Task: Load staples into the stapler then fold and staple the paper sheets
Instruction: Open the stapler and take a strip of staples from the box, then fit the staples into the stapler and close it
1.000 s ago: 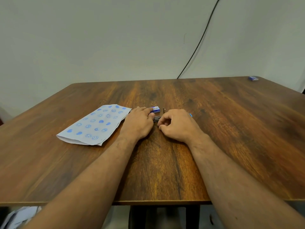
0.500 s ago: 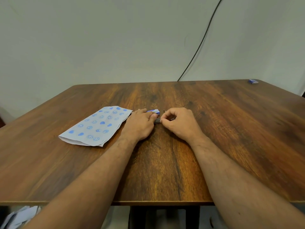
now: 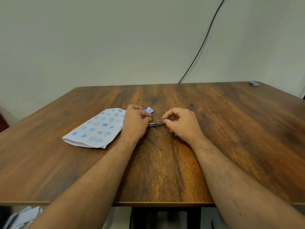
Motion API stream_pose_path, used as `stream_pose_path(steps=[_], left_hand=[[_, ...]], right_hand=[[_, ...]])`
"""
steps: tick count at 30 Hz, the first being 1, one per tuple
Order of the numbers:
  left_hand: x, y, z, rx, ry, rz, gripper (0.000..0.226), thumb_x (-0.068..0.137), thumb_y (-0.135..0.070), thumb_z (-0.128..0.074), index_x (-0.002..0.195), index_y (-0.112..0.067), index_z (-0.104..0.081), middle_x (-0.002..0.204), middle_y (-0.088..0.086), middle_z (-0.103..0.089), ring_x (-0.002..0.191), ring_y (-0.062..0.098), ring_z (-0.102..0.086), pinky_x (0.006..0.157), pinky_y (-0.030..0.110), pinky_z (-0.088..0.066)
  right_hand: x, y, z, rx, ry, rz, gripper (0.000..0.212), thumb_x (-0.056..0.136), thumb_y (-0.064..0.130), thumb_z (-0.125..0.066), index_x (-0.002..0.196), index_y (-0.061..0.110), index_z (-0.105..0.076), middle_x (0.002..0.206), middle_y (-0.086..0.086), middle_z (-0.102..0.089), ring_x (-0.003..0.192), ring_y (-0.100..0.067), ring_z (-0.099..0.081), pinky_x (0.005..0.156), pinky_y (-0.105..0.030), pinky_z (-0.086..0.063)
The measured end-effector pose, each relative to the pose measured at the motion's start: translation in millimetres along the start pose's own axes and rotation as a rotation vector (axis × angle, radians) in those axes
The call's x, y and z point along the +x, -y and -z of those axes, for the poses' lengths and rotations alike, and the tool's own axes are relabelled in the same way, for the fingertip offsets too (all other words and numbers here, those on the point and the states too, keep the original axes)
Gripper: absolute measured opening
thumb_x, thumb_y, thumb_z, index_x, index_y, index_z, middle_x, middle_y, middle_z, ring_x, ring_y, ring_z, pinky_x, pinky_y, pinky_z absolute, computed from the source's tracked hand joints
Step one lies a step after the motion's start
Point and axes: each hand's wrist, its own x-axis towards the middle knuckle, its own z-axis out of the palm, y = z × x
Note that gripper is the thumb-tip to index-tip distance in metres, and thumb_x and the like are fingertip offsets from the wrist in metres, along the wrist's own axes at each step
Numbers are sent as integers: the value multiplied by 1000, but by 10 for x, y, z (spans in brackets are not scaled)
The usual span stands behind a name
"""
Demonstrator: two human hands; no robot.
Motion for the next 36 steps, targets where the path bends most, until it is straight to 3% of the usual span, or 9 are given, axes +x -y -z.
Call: stream_pose_path(steps=[6, 10, 13, 16, 22, 26, 30, 33, 36], left_hand=[[-49, -47, 91, -179, -132, 41, 18, 88, -11, -74, 103, -17, -80, 118, -10, -54, 110, 7, -59, 91, 13, -44], [-120, -102, 146, -340, -98, -30, 27, 87, -8, -74, 104, -30, -76, 120, -5, -63, 105, 6, -64, 95, 17, -50], [-185, -158, 168, -423, -12, -12, 36, 88, -10, -74, 118, -30, -72, 125, -5, -65, 109, 6, -63, 92, 18, -49], [-226, -242, 211, -515, 75, 91, 31, 87, -7, -73, 107, -31, -77, 121, -6, -66, 106, 6, -64, 86, 18, -50], [-429, -267, 186, -614, 239, 120, 27, 95, -8, -60, 97, -23, -82, 108, 2, -77, 106, 17, -70, 92, 33, -56], [-439, -274, 233, -627, 301, 176, 46, 93, 3, -43, 92, -21, -82, 110, 7, -76, 110, 23, -68, 99, 40, -54], [-465, -302, 271, -632, 305, 196, 44, 95, 7, -46, 94, -19, -81, 111, 5, -75, 112, 21, -65, 93, 30, -55], [-433, -269, 283, -722, 275, 255, 43, 94, 7, -48, 90, -19, -83, 110, 7, -76, 115, 25, -65, 99, 38, -54], [-428, -265, 282, -757, 264, 255, 41, 95, 7, -50, 91, -16, -83, 106, 6, -77, 113, 24, -66, 100, 39, -55]], right_hand=[[-29, 30, 29, -37, 3, 3, 20, 84, 13, -68, 90, 26, -82, 80, 11, -75, 54, 8, -61, 67, -26, -54], [-25, 54, 36, -30, 2, -37, 19, 85, 14, -66, 90, 24, -82, 82, 7, -77, 49, 3, -60, 66, -30, -57], [-32, 81, 68, 14, -34, -84, 19, 86, 11, -65, 85, 22, -80, 66, 3, -73, 41, -6, -60, 56, -26, -56], [-30, 99, 96, 70, -49, -144, 20, 92, 10, -62, 86, 23, -76, 64, -1, -72, 46, -13, -66, 52, -22, -56], [-61, 140, 108, 143, -93, -229, 29, 98, 5, -49, 92, 22, -71, 74, -7, -73, 50, -12, -66, 53, -26, -56], [-42, 166, 65, 178, -119, -414, 37, 89, 10, -43, 75, 26, -72, 55, 3, -62, 46, -14, -53, 52, -29, -42], [-120, 159, 102, 227, -31, -377, 32, 76, 26, -45, 70, 29, -76, 58, 15, -57, 59, -9, -49, 62, -31, -40], [-130, 134, 137, 154, 25, -286, 25, 89, 29, -54, 91, 27, -79, 62, 20, -61, 58, -3, -54, 57, -21, -38], [-130, 105, 119, 231, 76, -272, 29, 94, 37, -58, 91, 18, -80, 55, 12, -58, 42, -3, -48, 48, -20, -34]])
